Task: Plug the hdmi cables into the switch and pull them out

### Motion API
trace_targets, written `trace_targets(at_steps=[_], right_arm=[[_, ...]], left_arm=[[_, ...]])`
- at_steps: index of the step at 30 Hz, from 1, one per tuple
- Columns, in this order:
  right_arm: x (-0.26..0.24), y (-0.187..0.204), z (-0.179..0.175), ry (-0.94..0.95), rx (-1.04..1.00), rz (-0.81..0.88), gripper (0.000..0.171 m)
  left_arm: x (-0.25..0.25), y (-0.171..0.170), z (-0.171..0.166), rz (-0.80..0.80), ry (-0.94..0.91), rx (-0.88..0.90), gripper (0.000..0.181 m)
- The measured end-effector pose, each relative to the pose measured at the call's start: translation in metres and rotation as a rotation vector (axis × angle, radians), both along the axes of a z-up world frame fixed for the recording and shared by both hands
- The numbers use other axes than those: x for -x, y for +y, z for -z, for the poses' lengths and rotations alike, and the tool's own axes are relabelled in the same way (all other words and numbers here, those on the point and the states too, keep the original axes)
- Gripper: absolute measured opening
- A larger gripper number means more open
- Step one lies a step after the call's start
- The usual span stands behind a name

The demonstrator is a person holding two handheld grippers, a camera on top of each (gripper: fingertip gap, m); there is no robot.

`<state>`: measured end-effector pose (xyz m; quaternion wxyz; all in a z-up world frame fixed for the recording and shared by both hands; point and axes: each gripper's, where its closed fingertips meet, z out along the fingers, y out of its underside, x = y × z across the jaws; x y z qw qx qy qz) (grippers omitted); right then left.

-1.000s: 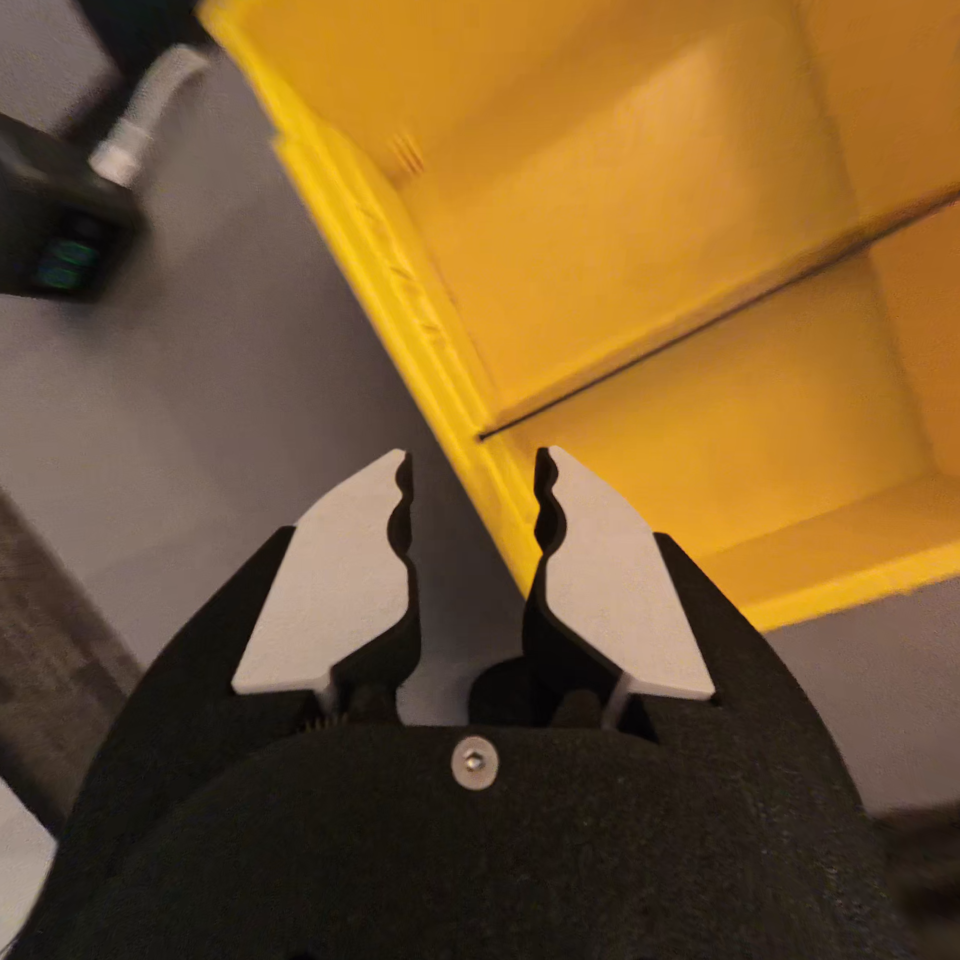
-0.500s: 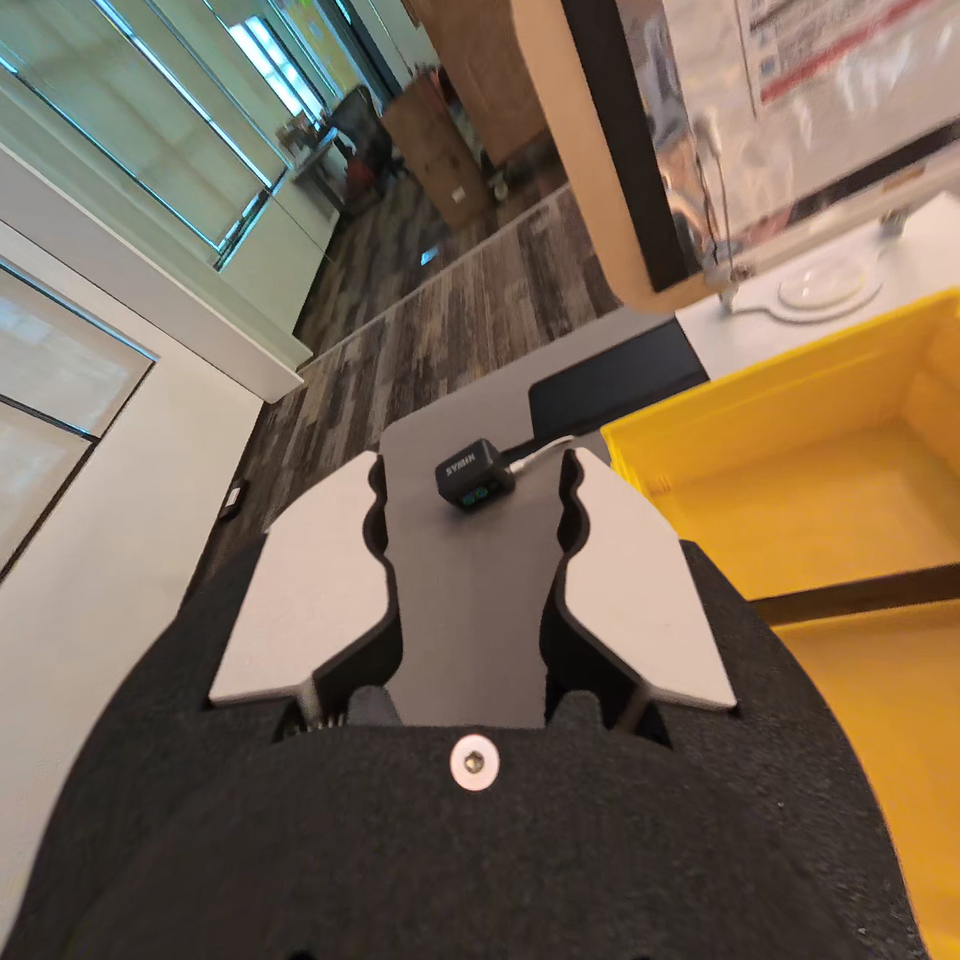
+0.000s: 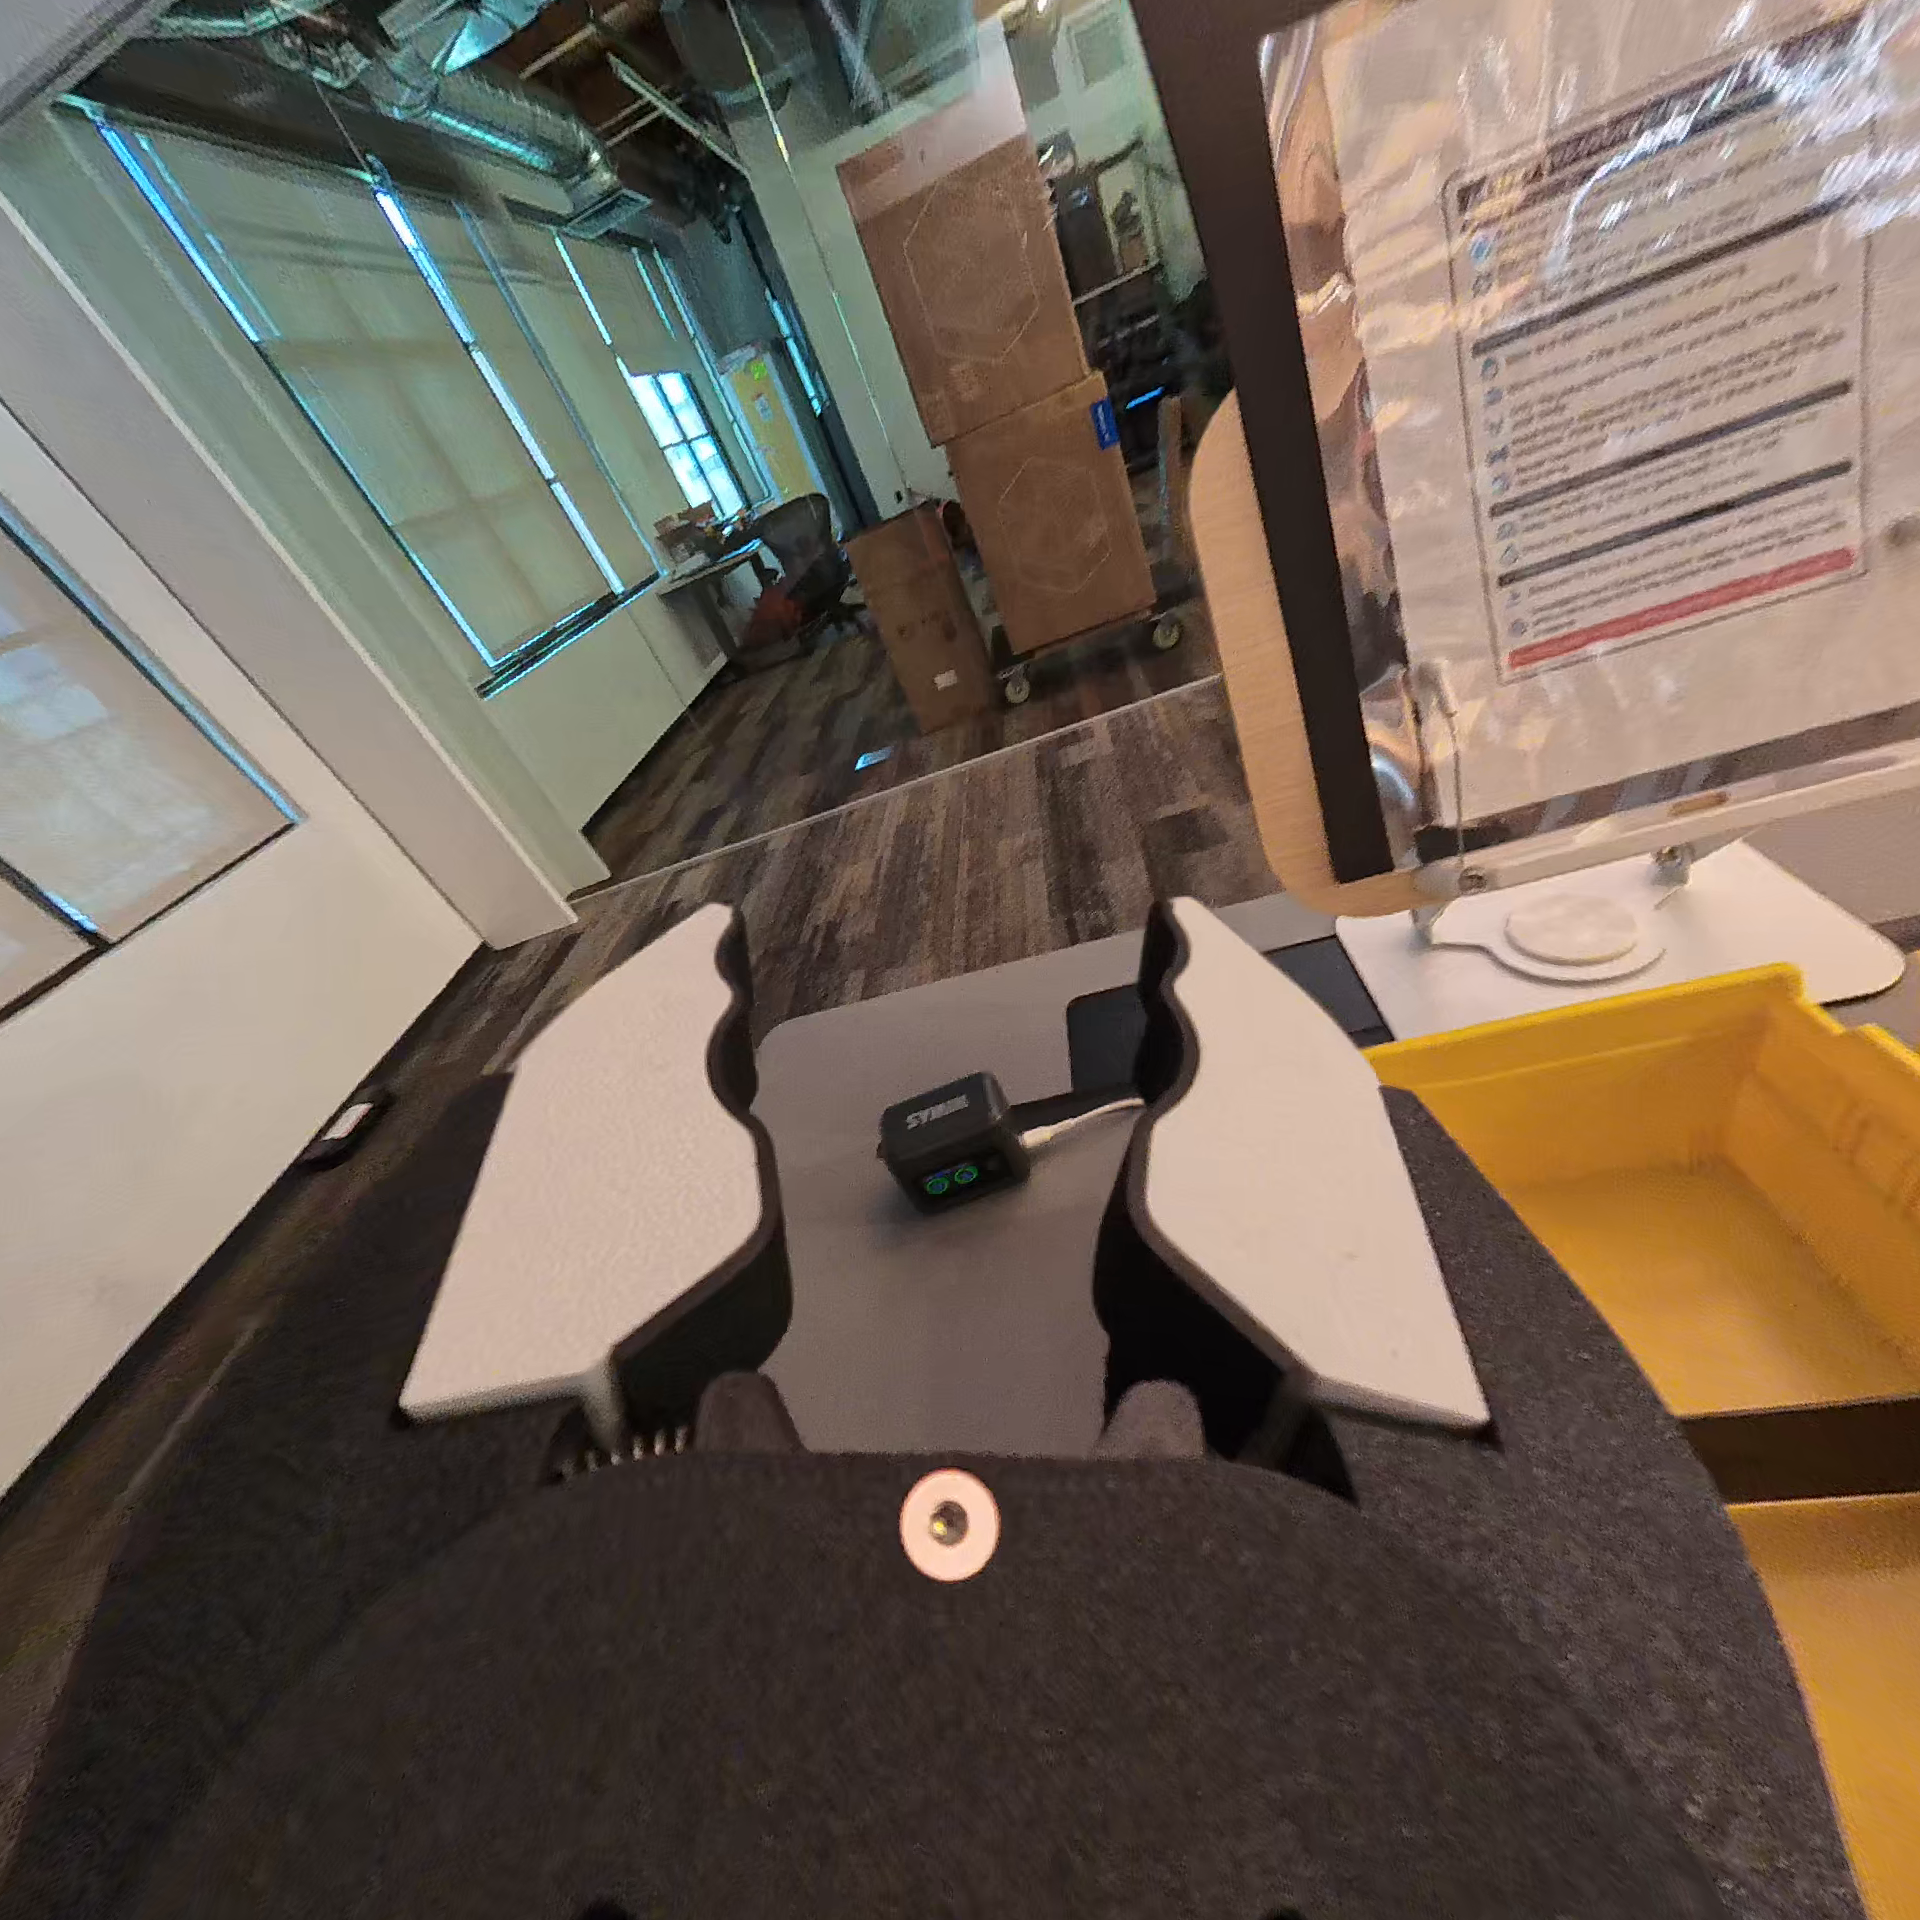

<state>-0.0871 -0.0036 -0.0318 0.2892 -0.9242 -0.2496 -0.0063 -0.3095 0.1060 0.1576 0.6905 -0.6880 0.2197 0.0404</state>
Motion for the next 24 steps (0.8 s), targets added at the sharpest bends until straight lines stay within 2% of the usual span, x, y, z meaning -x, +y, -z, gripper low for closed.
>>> trace_targets(at_steps=[4,8,13,17,20,22,24], right_arm=[[0.004,-0.003,0.001,0.162,0.14,0.125,0.067],[0.017,-0.013,0.009,0.279,0.288,0.237,0.064],[0.003,-0.024,0.031,0.167,0.371,0.318,0.053],[0.013,-0.024,0.04,0.265,0.45,0.384,0.04],[0.015,-0.022,0.05,0.277,0.494,0.424,0.037],[0.015,-0.017,0.057,0.254,0.493,0.452,0.026],[0.012,-0.011,0.063,0.215,0.486,0.476,0.022]], left_arm=[[0.005,0.003,0.001,0.017,-0.029,0.011,0.072],[0.009,0.002,0.0,0.032,-0.051,0.018,0.072],[0.005,-0.005,-0.007,0.066,-0.065,-0.001,0.072],[-0.003,-0.012,-0.01,0.096,-0.059,-0.015,0.072],[-0.008,-0.015,-0.012,0.113,-0.051,-0.022,0.072],[-0.011,-0.016,-0.011,0.122,-0.042,-0.02,0.072],[-0.013,-0.017,-0.009,0.126,-0.033,-0.014,0.071]])
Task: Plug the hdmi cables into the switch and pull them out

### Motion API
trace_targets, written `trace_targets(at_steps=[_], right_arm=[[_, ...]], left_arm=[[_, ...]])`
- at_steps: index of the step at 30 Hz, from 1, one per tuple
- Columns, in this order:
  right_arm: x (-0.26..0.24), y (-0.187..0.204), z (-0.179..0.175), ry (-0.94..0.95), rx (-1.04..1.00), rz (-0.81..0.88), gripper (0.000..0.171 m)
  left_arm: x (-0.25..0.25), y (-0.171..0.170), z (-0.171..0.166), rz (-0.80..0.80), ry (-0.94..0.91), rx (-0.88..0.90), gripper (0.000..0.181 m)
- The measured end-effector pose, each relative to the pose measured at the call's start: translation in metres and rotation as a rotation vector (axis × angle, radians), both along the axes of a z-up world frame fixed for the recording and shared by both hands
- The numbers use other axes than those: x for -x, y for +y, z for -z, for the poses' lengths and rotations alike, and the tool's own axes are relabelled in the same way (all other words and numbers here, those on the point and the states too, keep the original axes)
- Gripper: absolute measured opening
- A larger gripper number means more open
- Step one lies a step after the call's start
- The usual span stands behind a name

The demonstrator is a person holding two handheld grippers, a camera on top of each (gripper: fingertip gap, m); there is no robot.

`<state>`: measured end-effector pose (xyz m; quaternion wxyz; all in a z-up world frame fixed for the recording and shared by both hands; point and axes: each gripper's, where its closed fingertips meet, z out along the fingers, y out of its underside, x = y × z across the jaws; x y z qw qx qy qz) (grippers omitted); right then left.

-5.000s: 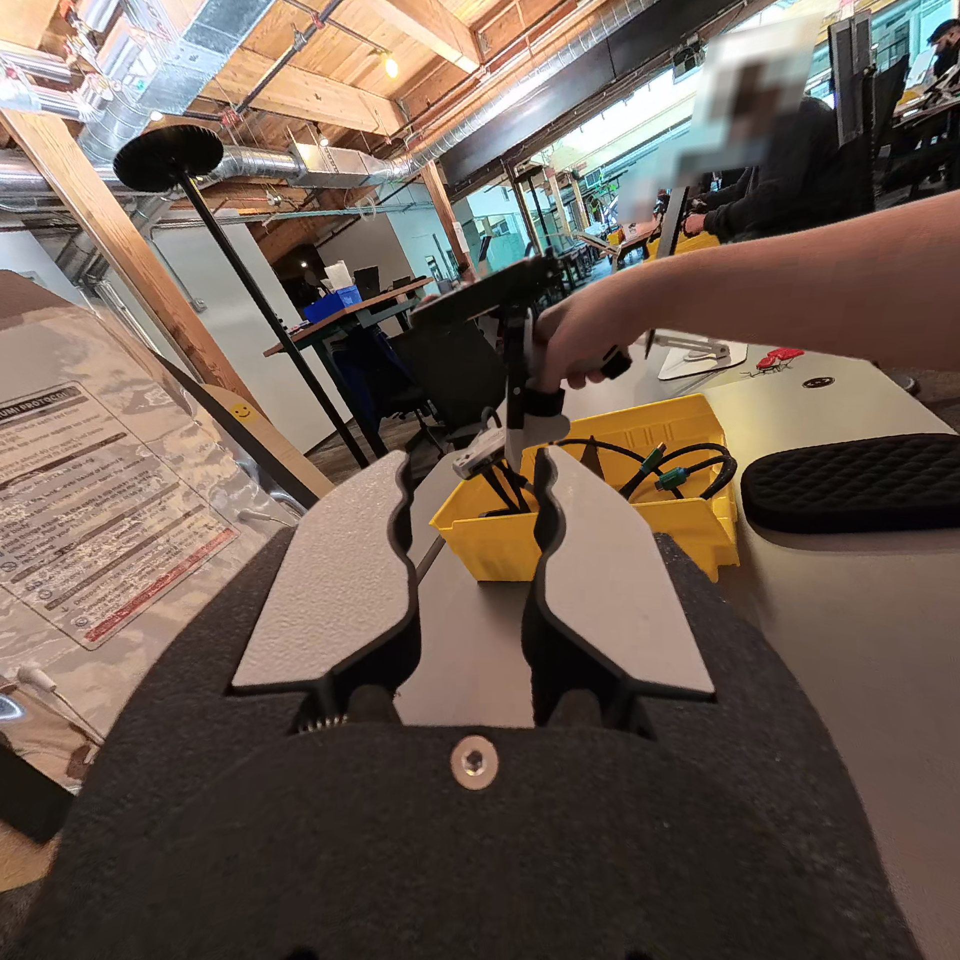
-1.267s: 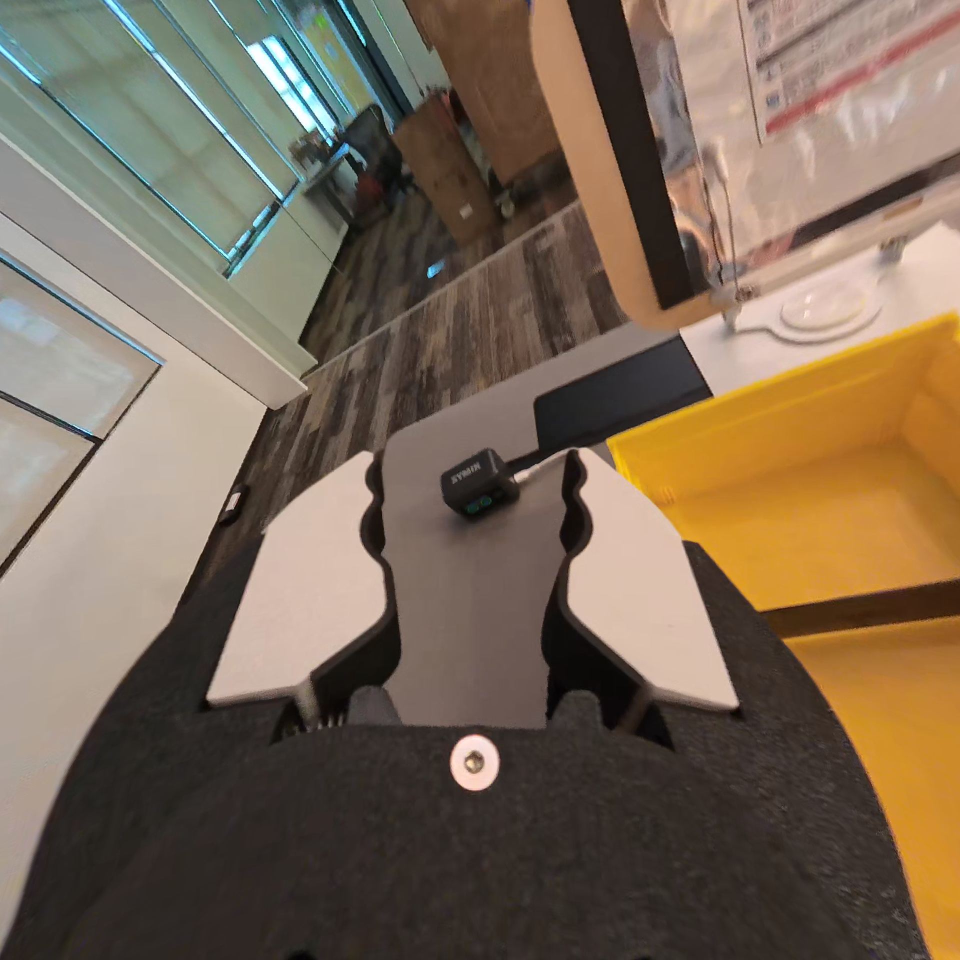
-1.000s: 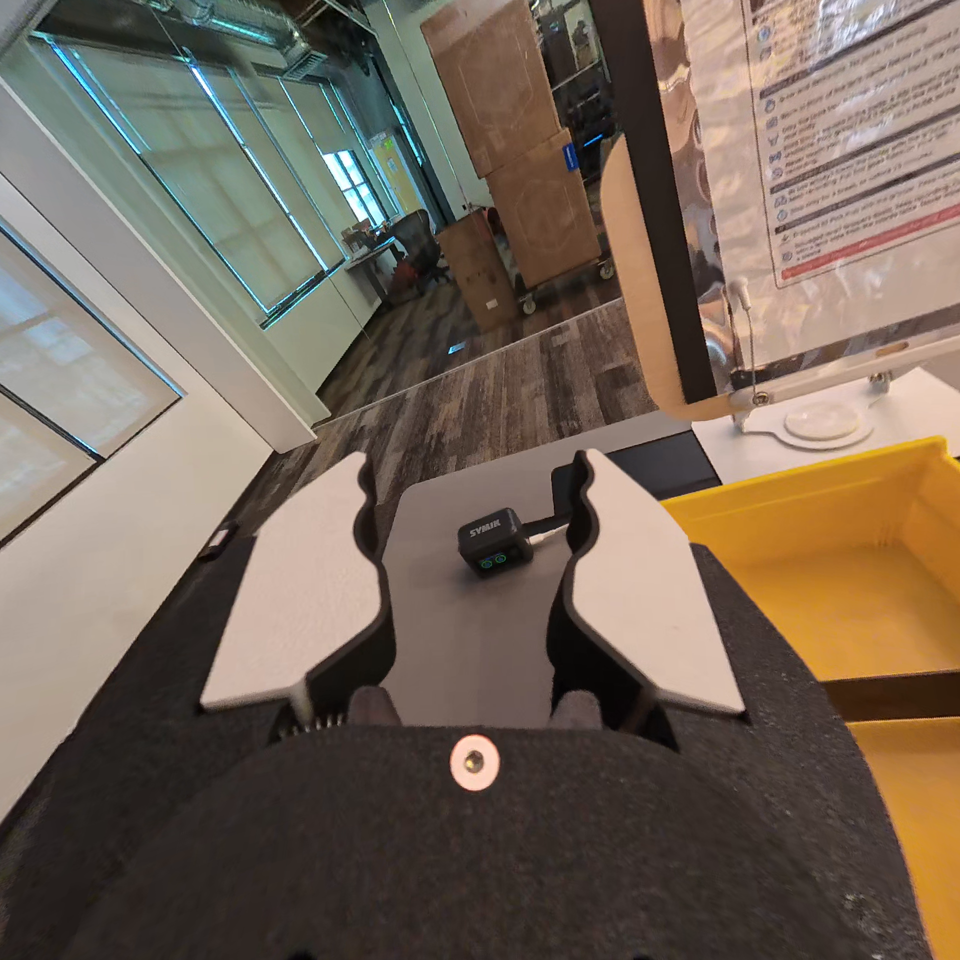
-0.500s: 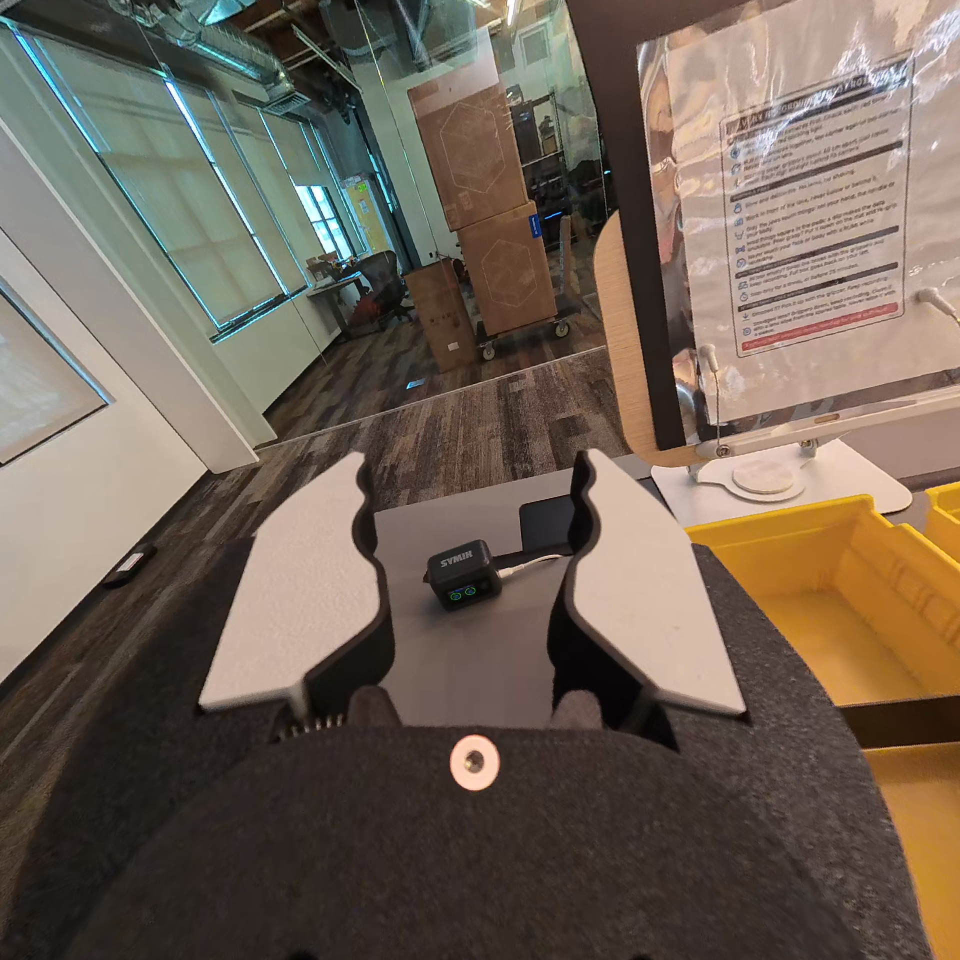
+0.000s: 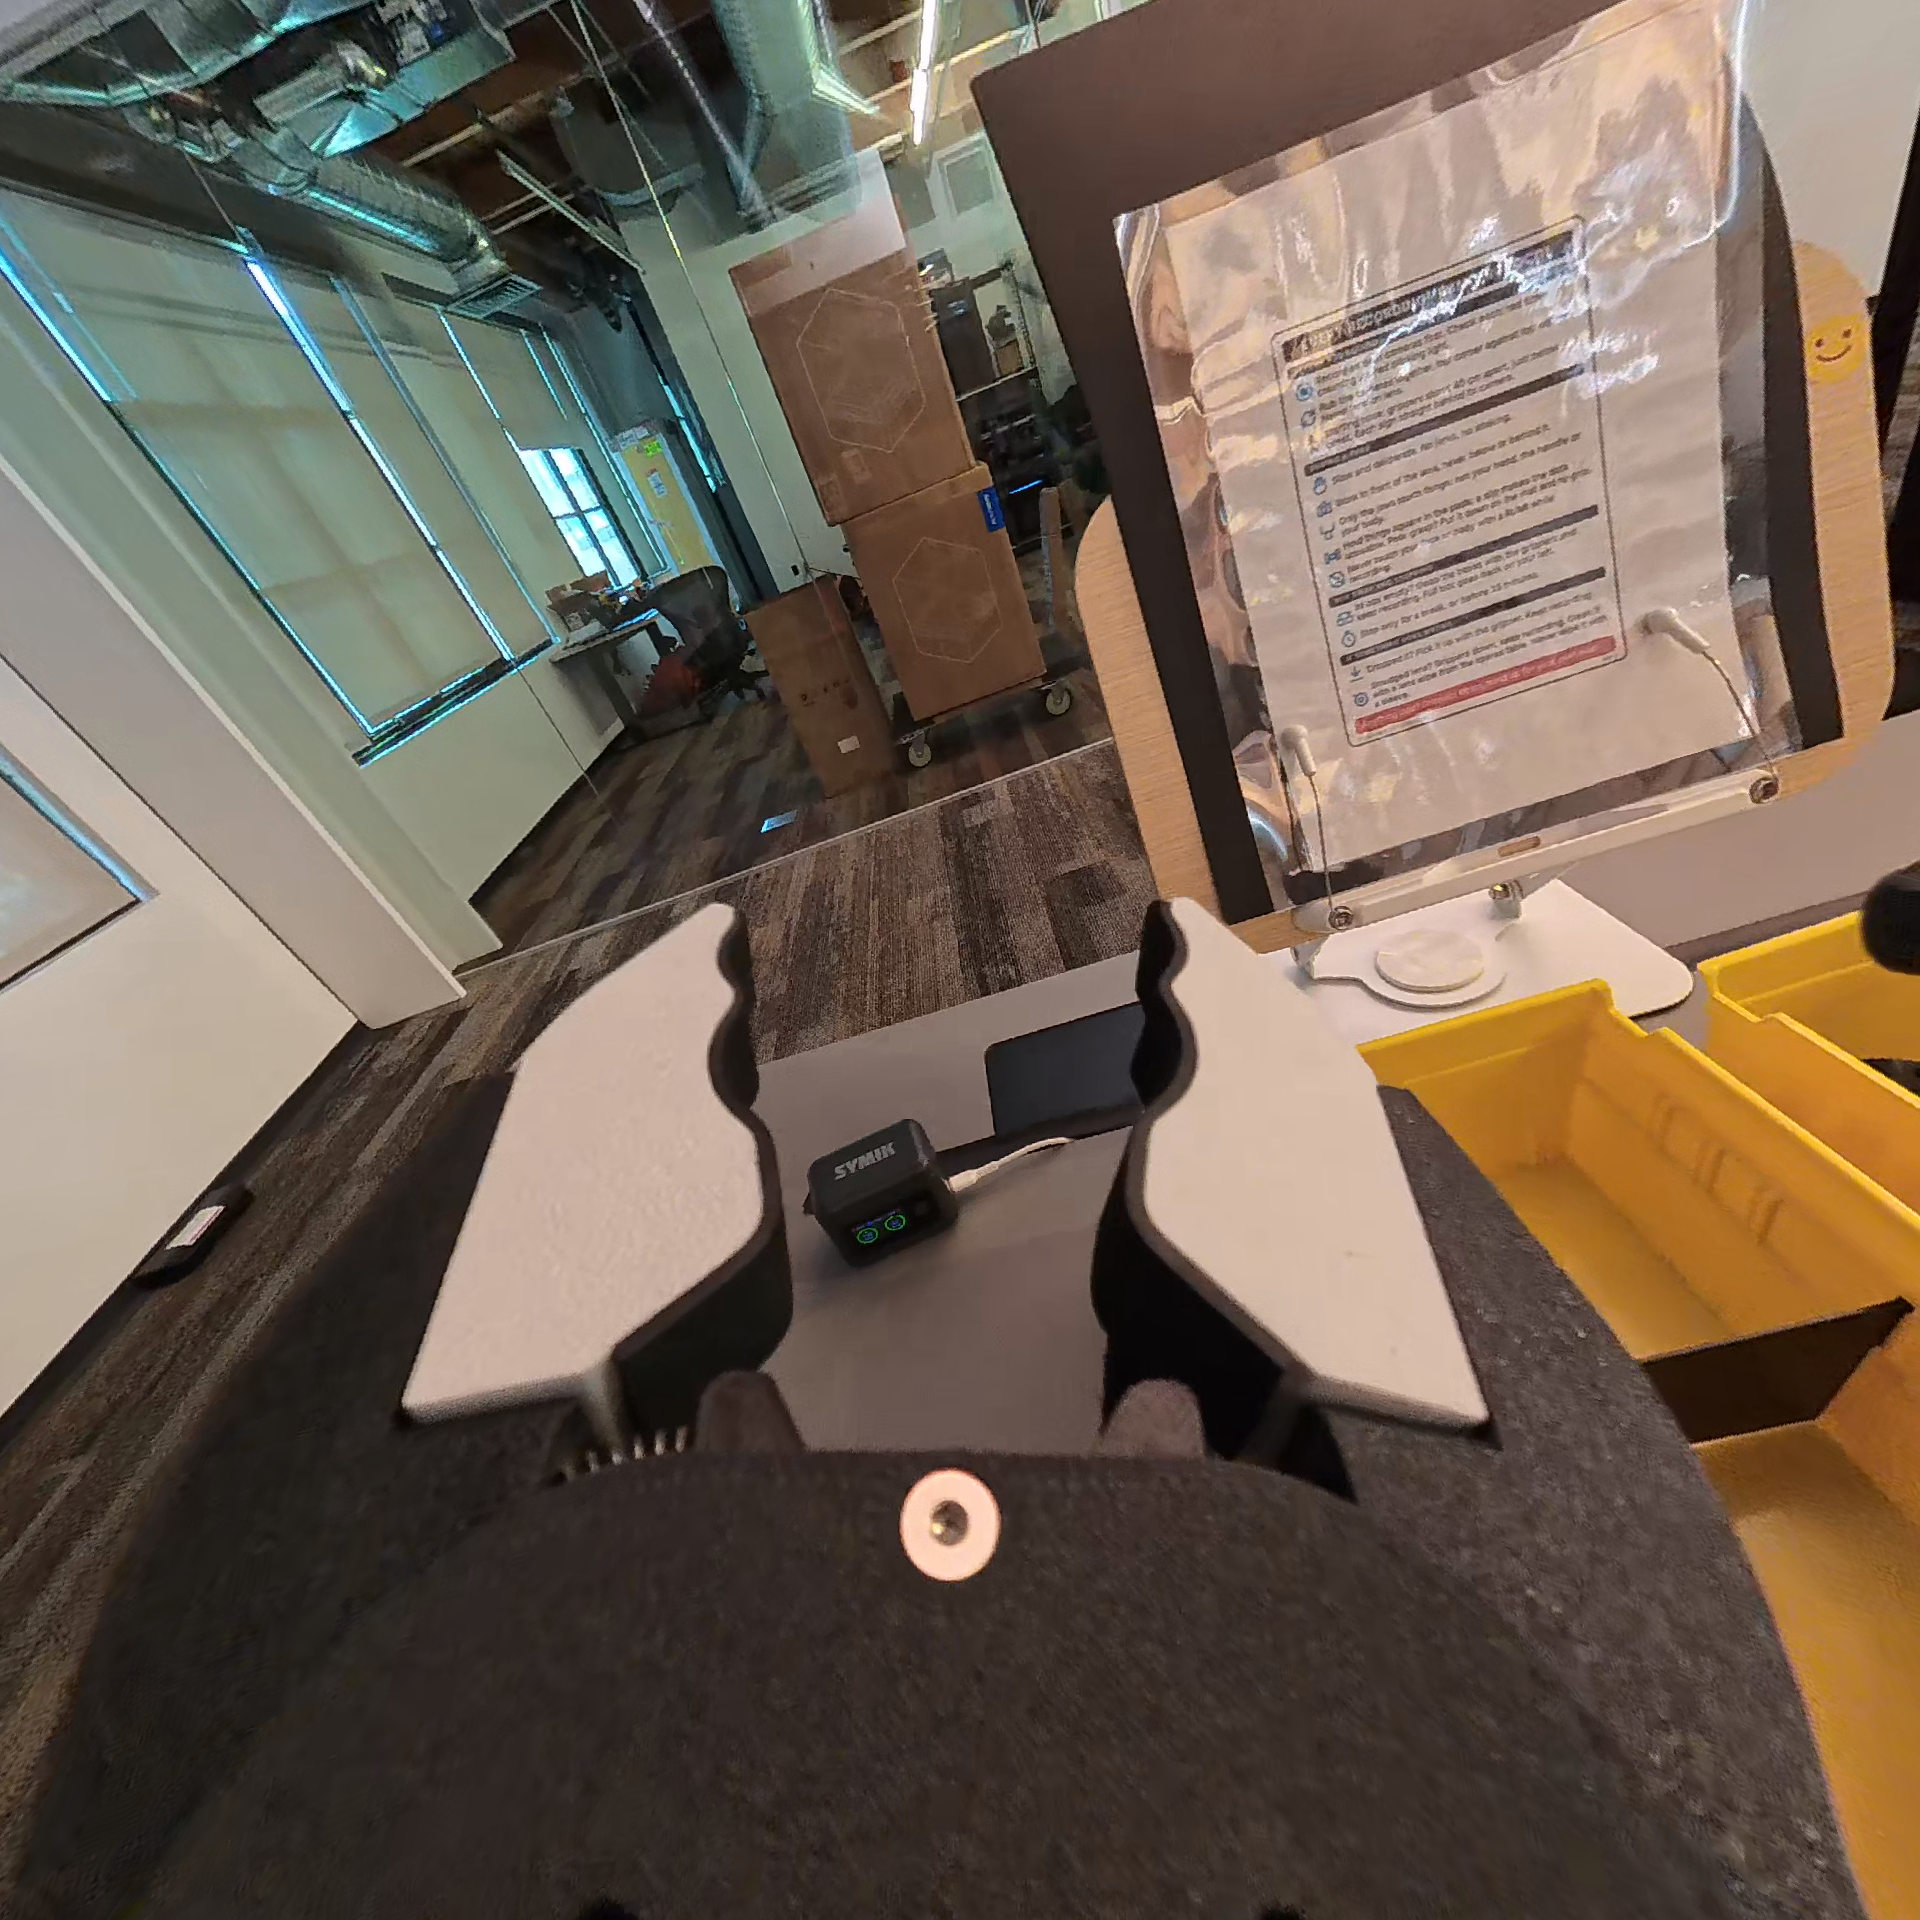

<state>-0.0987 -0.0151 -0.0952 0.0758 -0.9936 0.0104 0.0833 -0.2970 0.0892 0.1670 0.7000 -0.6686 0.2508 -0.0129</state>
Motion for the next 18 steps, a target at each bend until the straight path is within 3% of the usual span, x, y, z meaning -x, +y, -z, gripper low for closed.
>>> trace_targets(at_steps=[8,12,18], right_arm=[[0.001,0.019,0.024,-0.007,0.028,0.075,0.026],[-0.001,0.026,0.027,-0.041,0.014,0.031,0.019],[0.007,0.029,0.028,-0.026,0.046,0.008,0.021]], left_arm=[[0.014,0.01,0.0,-0.141,0.032,-0.032,0.077],[0.023,0.014,-0.004,-0.202,0.061,-0.098,0.071],[0.026,0.019,0.001,-0.224,0.098,-0.083,0.071]])
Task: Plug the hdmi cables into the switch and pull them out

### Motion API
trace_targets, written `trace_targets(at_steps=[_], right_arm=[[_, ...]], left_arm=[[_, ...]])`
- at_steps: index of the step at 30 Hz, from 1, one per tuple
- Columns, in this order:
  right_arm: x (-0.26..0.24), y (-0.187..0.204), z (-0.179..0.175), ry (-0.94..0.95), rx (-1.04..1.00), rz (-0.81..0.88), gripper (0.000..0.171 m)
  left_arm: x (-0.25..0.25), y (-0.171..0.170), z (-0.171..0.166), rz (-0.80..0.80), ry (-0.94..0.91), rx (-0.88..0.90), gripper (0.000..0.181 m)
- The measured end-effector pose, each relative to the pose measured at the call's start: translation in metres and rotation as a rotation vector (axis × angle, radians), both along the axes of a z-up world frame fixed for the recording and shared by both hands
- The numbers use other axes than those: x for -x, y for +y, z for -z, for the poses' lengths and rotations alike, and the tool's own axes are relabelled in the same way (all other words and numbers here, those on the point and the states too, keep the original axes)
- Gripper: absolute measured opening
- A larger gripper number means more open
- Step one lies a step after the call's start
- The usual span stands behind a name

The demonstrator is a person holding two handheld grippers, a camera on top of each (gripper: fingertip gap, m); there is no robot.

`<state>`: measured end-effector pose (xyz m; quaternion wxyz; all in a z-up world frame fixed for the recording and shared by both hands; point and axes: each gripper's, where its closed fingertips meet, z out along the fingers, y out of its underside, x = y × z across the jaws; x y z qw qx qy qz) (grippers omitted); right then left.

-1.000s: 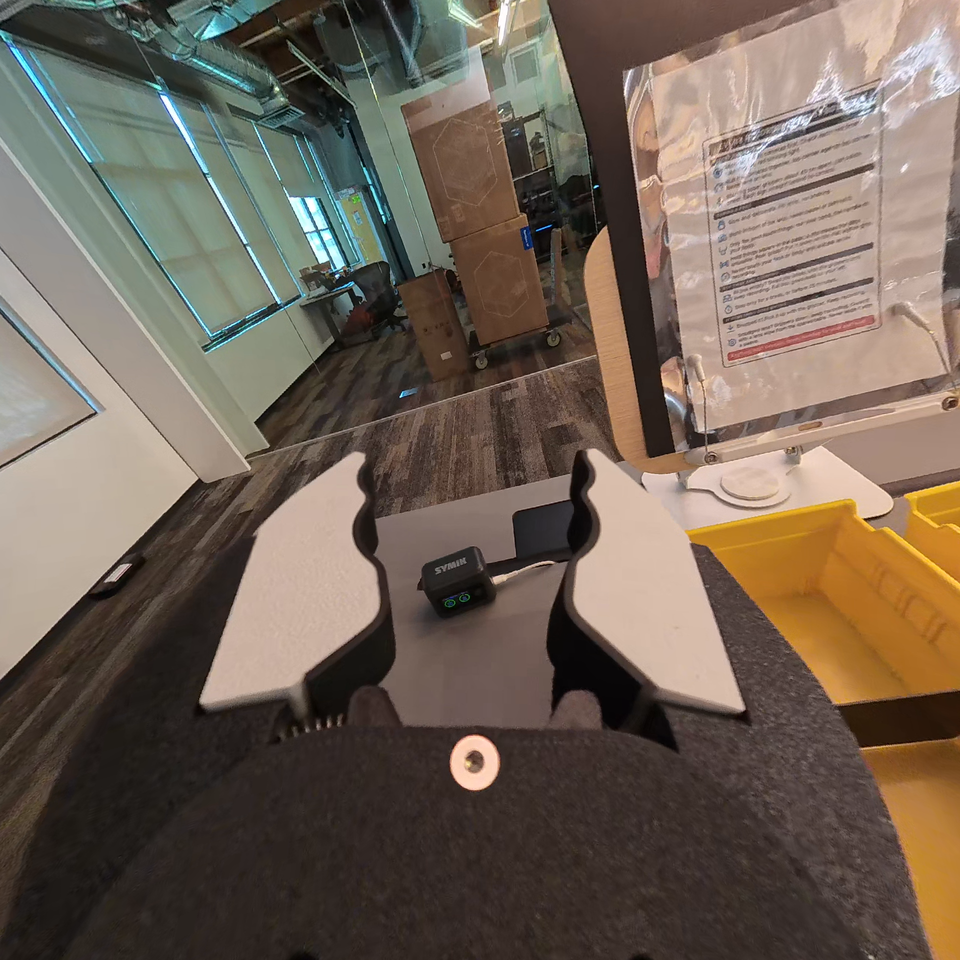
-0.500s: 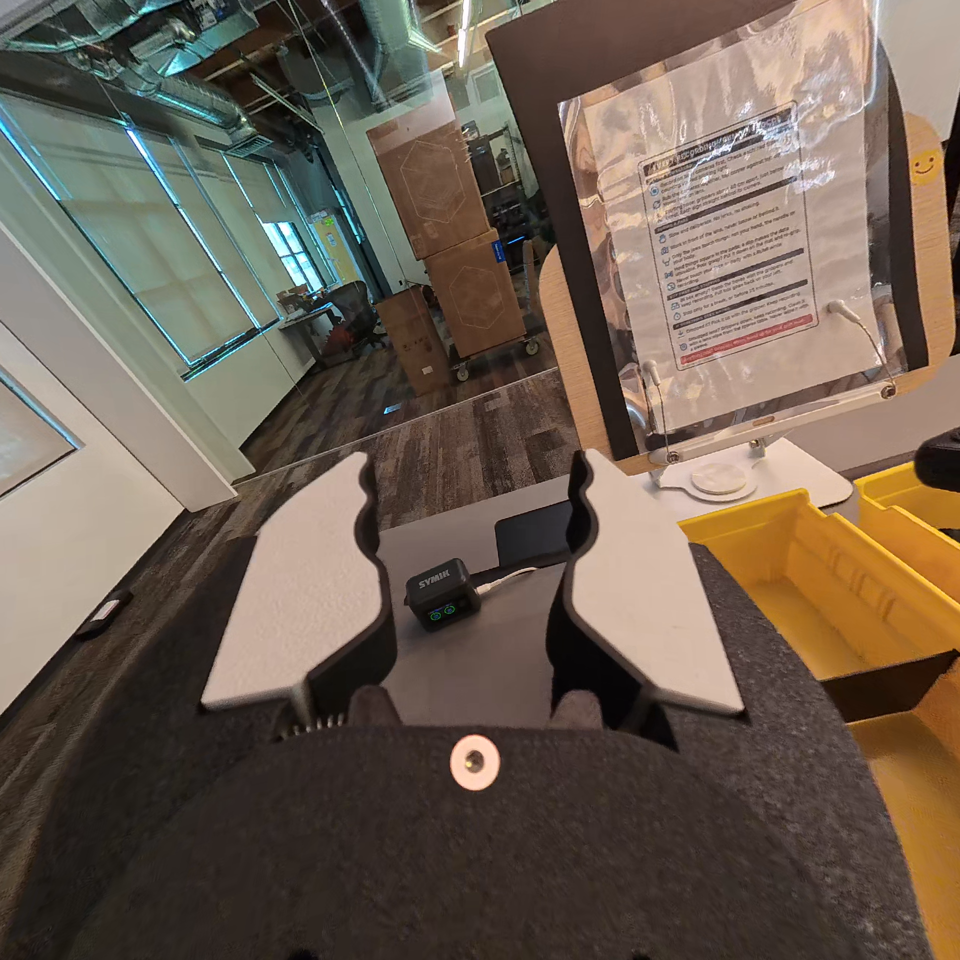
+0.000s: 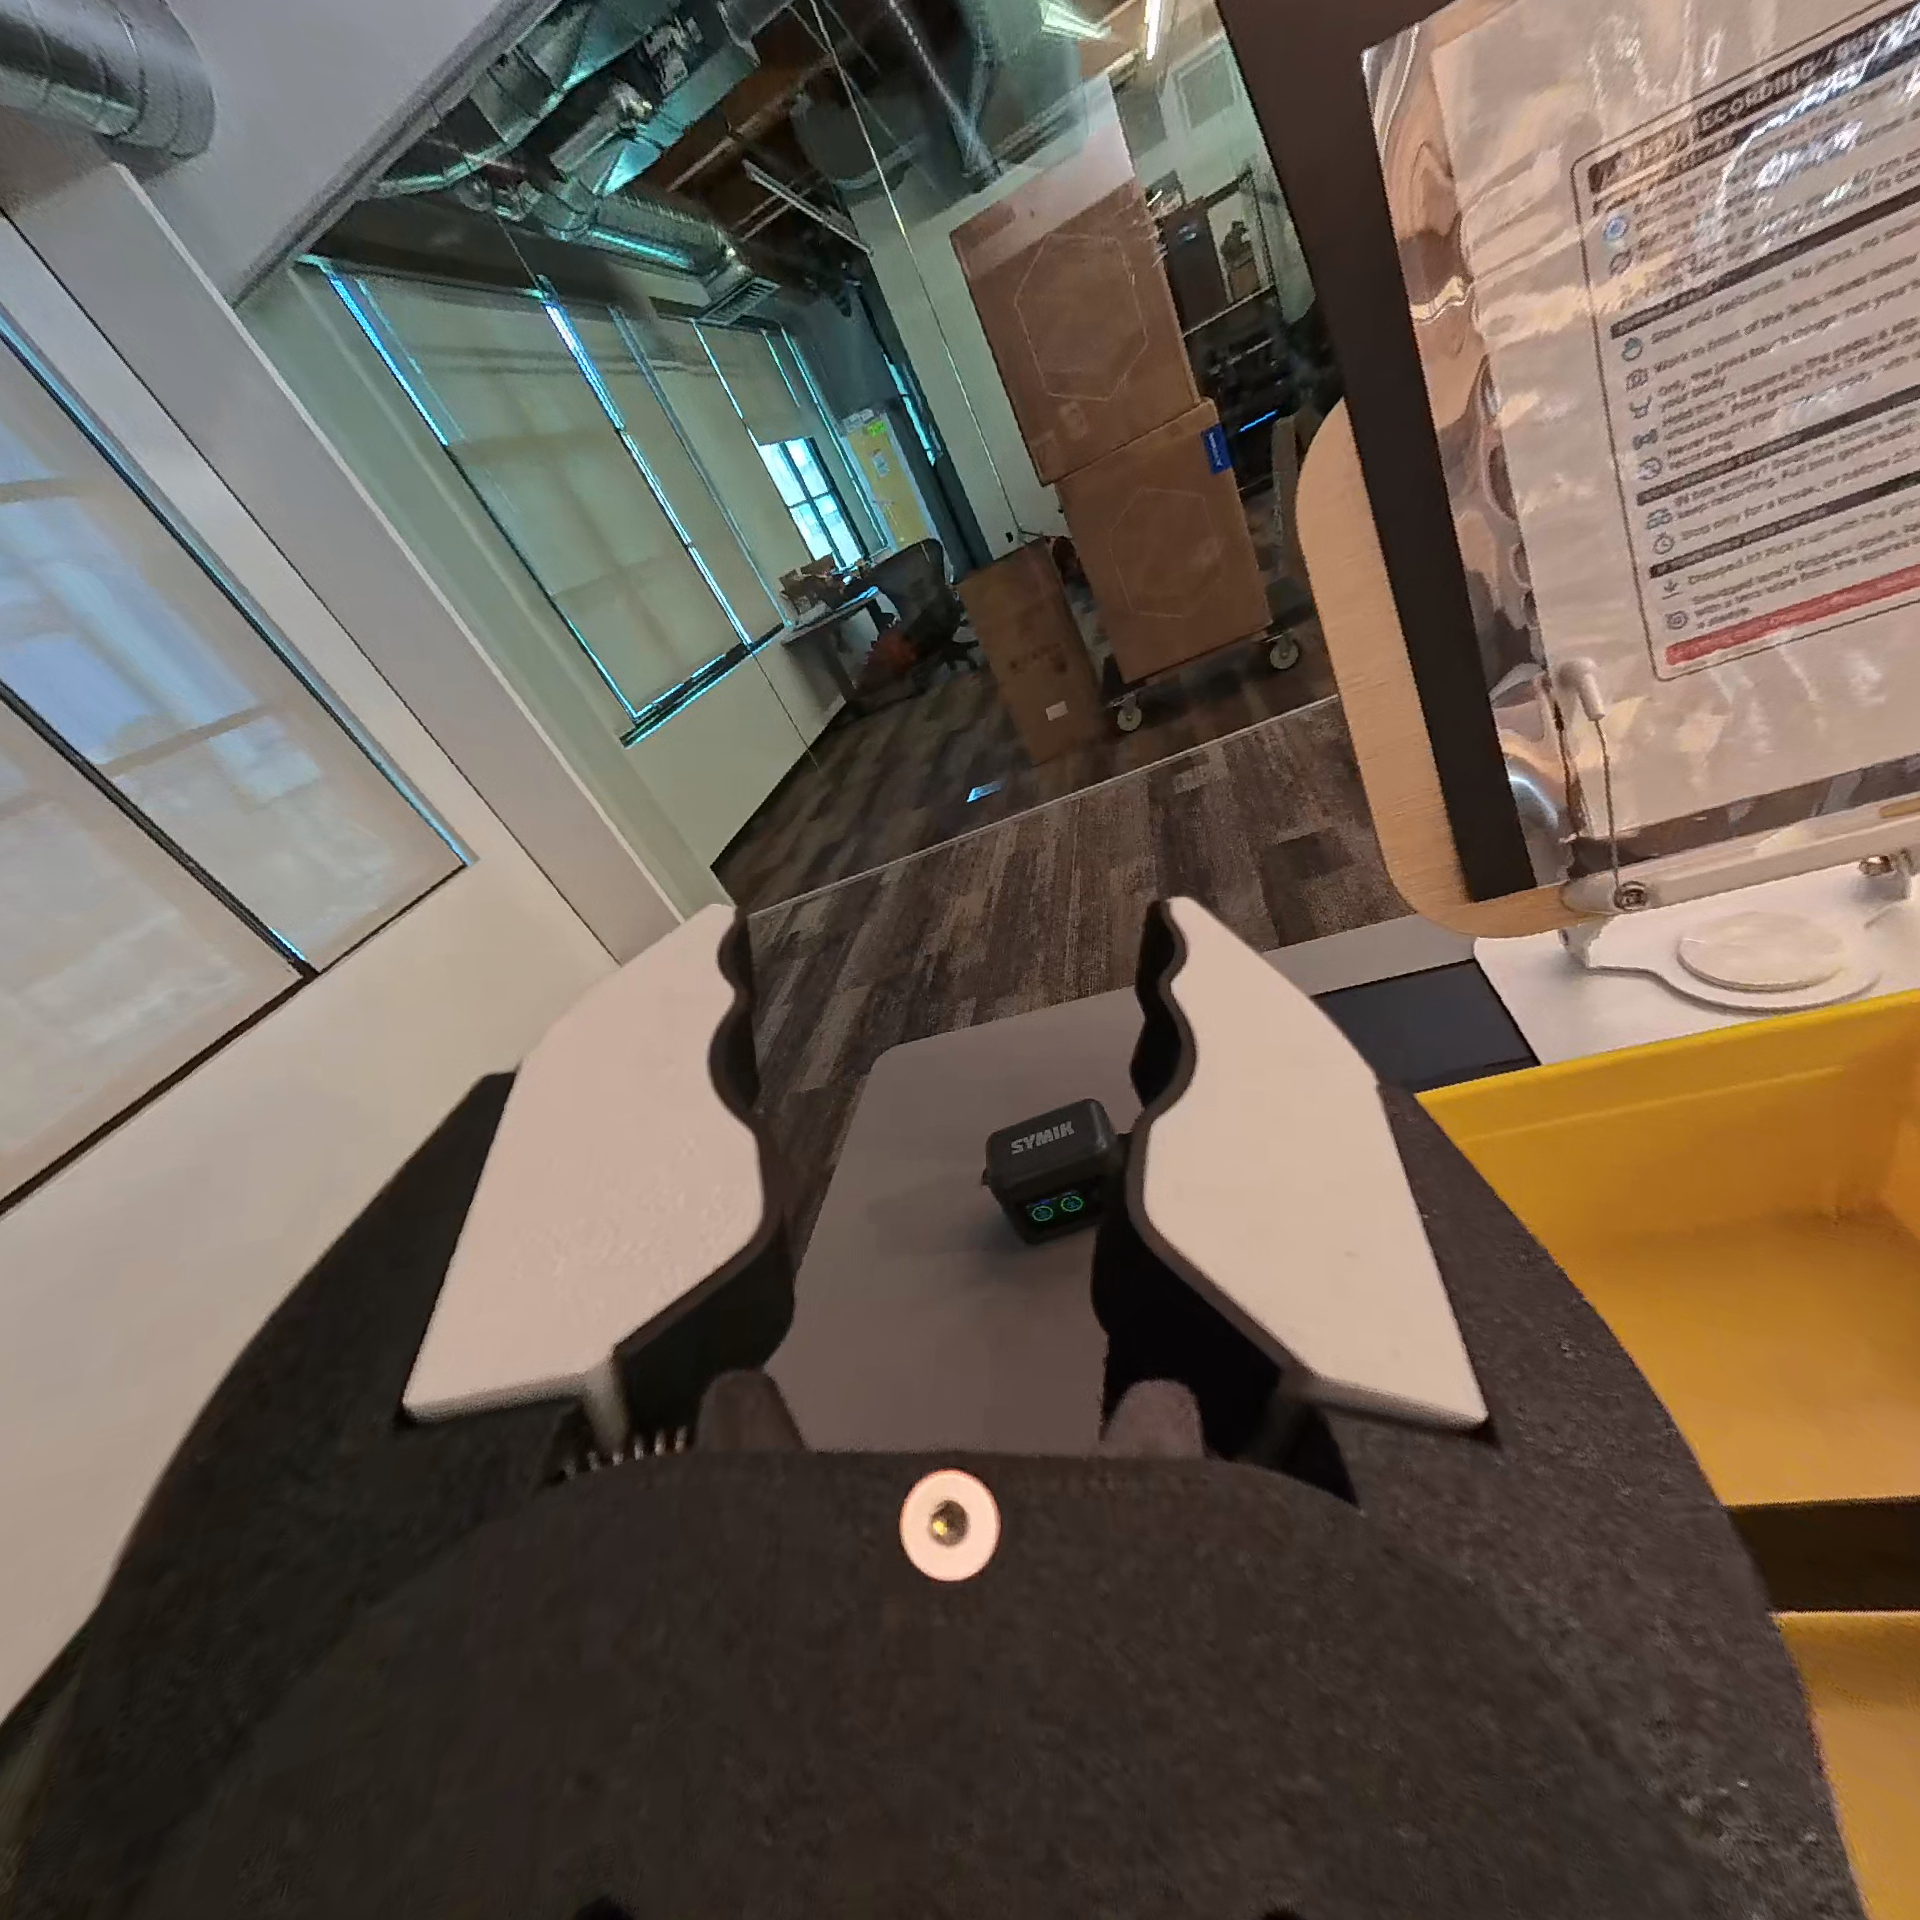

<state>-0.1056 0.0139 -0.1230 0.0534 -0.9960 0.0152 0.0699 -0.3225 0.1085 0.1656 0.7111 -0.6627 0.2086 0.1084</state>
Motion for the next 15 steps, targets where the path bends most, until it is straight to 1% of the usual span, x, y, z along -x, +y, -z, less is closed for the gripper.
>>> trace_targets(at_steps=[3,5,6,8,14,15], right_arm=[[0.009,0.002,-0.001,0.037,0.013,-0.015,0.037],[0.009,0.002,0.0,0.022,0.031,-0.019,0.037],[0.006,0.001,0.001,-0.003,0.039,-0.024,0.033],[0.0,0.004,0.003,-0.047,0.021,-0.049,0.009],[0.008,0.006,-0.001,0.098,0.036,0.043,0.007],[0.008,0.006,-0.003,0.089,0.041,0.027,0.006]], left_arm=[[-0.006,-0.001,0.002,0.007,0.041,-0.007,0.068],[-0.012,-0.002,0.004,0.016,0.064,-0.001,0.068],[-0.015,-0.003,0.005,0.021,0.073,0.003,0.069],[-0.019,-0.004,0.007,0.037,0.083,0.015,0.069],[-0.018,-0.007,0.012,0.086,0.054,0.068,0.068],[-0.015,-0.01,0.009,0.093,0.039,0.064,0.068]])
